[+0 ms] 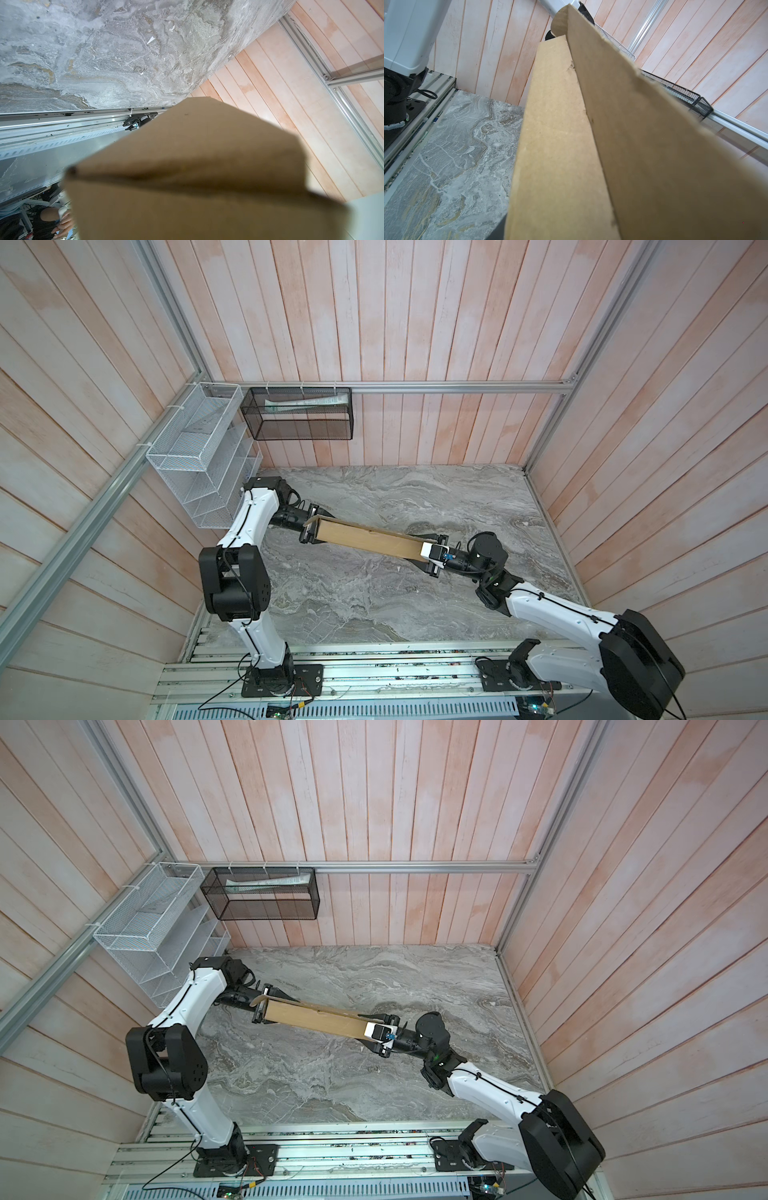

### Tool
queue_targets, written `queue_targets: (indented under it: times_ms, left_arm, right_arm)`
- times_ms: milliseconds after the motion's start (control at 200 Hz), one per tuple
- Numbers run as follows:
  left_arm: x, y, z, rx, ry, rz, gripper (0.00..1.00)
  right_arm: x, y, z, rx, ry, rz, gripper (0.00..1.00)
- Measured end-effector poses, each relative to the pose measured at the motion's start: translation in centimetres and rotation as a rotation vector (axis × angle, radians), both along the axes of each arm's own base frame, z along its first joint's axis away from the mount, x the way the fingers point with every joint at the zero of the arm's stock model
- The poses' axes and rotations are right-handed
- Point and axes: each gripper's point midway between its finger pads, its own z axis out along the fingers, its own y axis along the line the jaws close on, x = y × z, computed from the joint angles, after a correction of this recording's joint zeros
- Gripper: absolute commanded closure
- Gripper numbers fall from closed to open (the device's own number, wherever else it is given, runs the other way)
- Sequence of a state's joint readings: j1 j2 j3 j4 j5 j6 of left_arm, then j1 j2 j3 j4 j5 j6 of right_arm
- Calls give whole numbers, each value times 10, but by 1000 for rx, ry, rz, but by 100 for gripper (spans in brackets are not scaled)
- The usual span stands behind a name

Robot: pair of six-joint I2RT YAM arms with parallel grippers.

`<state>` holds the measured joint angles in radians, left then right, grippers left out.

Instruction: Fold the paper box

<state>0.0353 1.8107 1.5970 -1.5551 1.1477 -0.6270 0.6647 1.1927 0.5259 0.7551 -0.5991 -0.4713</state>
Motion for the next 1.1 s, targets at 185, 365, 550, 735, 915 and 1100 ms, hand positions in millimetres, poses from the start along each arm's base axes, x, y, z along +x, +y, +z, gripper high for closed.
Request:
queue_targets:
  times_ms: [185,365,550,735,915,1100]
  left_arm:
    - [6,-1,8,-1,-94,-24,30]
    - [7,-2,9,-1,-119,-33,29]
    - [10,-1,12,0,-142,-35,30]
    - [18,4,14,1,-153,-20,30]
    - [29,12,13,3,-158,-1,31]
    - [45,25,14,15,-182,29,31]
  right_arm:
    - [-1,-2,7,17,-2,-5,52]
    - [-2,-2,8,20,0,-6,54]
    - [-3,-4,11,23,-5,-13,55]
    - [-3,-8,14,21,-6,-33,56]
    - [-4,-14,15,19,-3,-57,57]
    - [-9,-22,17,28,-9,-84,58]
